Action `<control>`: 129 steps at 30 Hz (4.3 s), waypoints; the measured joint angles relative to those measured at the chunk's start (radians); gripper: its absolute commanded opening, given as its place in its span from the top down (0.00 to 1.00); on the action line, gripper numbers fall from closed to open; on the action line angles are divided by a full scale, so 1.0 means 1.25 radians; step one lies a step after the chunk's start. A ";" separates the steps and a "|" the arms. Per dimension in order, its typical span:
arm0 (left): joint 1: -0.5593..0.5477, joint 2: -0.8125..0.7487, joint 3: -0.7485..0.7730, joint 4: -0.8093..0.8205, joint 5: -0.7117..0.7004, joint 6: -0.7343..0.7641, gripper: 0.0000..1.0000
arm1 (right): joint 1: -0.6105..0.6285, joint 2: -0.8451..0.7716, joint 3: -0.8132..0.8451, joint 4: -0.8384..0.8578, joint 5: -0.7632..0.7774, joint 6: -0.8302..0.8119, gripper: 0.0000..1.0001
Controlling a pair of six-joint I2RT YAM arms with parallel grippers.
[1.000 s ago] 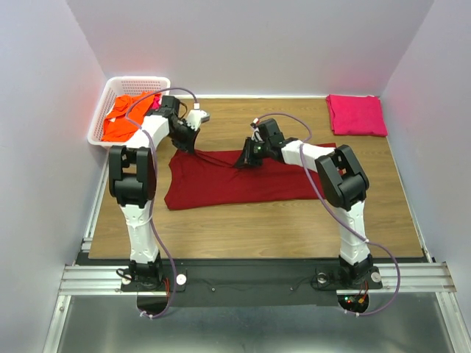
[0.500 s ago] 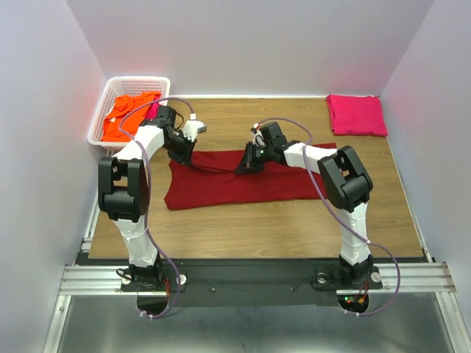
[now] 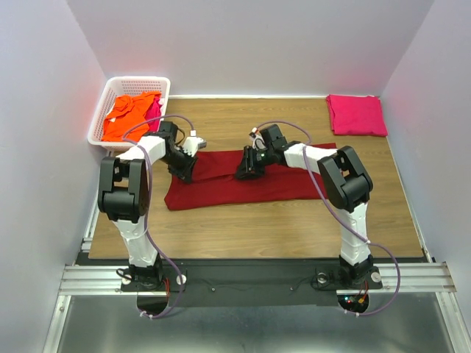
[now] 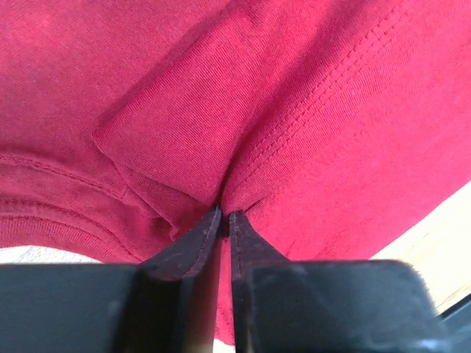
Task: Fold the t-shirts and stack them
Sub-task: Fold the tshirt
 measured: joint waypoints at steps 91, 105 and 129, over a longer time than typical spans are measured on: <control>-0.109 0.285 0.523 0.137 -0.224 -0.153 0.55 | 0.062 -0.236 -0.002 -0.680 0.059 -0.833 0.56; -0.086 0.183 0.365 0.091 -0.147 -0.223 0.67 | 0.063 -0.089 0.002 -0.543 0.080 -0.744 0.67; -0.121 0.432 0.691 0.007 -0.019 -0.253 0.52 | -0.141 -0.075 0.164 -0.516 -0.075 -0.615 0.54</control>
